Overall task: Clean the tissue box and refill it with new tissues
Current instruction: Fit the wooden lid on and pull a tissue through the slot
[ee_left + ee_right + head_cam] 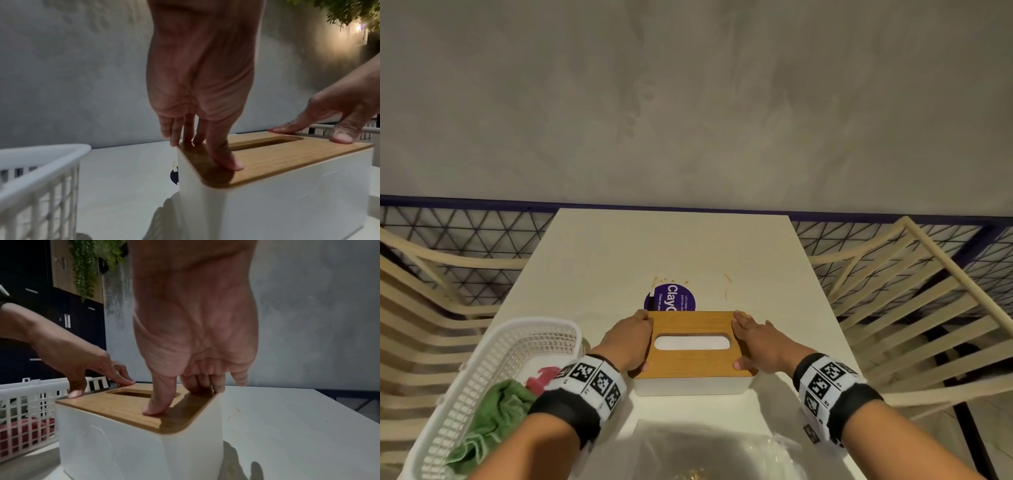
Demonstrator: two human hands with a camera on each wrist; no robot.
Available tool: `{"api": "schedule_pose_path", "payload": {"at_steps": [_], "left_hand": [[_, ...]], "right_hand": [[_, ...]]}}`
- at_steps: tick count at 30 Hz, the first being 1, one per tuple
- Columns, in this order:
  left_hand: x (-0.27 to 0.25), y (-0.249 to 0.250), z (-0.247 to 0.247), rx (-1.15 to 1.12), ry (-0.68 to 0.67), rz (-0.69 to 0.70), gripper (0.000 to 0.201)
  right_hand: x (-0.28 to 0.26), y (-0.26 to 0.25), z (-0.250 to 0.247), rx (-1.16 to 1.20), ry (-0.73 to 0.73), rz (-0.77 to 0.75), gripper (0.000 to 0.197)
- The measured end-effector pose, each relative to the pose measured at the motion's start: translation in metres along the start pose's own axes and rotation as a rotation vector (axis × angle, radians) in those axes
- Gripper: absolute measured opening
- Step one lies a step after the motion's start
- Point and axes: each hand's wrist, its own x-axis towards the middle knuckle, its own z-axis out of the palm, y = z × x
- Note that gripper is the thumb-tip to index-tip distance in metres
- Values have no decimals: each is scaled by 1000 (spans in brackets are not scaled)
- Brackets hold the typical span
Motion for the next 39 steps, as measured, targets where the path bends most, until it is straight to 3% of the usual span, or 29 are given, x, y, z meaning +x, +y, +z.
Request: {"api": "schedule_pose_path", "payload": {"at_steps": [9, 12, 15, 18, 21, 23, 26, 30, 34, 37, 39], "left_hand": [[-10, 2, 3, -31, 50, 11, 81], [-20, -1, 2, -191, 56, -18, 87], [-30, 0, 6, -411, 109, -99, 78], [-38, 2, 17, -644, 133, -182, 68], [-42, 4, 28, -863, 138, -290, 73], [-41, 4, 37, -929, 149, -310, 70], [-41, 6, 45, -962, 185, -294, 53], [-42, 7, 47, -1000, 230, -282, 48], [-42, 5, 53, -1006, 264, -263, 47], [-40, 4, 59, -1010, 299, -261, 51], [-38, 5, 63, -965, 341, -266, 69]], "right_hand": [[-6, -7, 1, -3, 8, 28, 84], [-8, -9, -1, -17, 23, 28, 83], [-8, -10, -5, -4, 55, 37, 80], [-4, -17, -12, -14, 164, 17, 52], [6, -44, -22, 7, 297, -127, 26], [18, -67, -25, -23, 300, -227, 18], [39, -98, -22, -152, 271, -265, 21], [57, -117, -16, -315, 280, -275, 25], [63, -111, -14, -286, 308, -370, 25], [64, -105, -17, -233, 274, -432, 18], [63, -102, -20, -232, 246, -457, 18]]}}
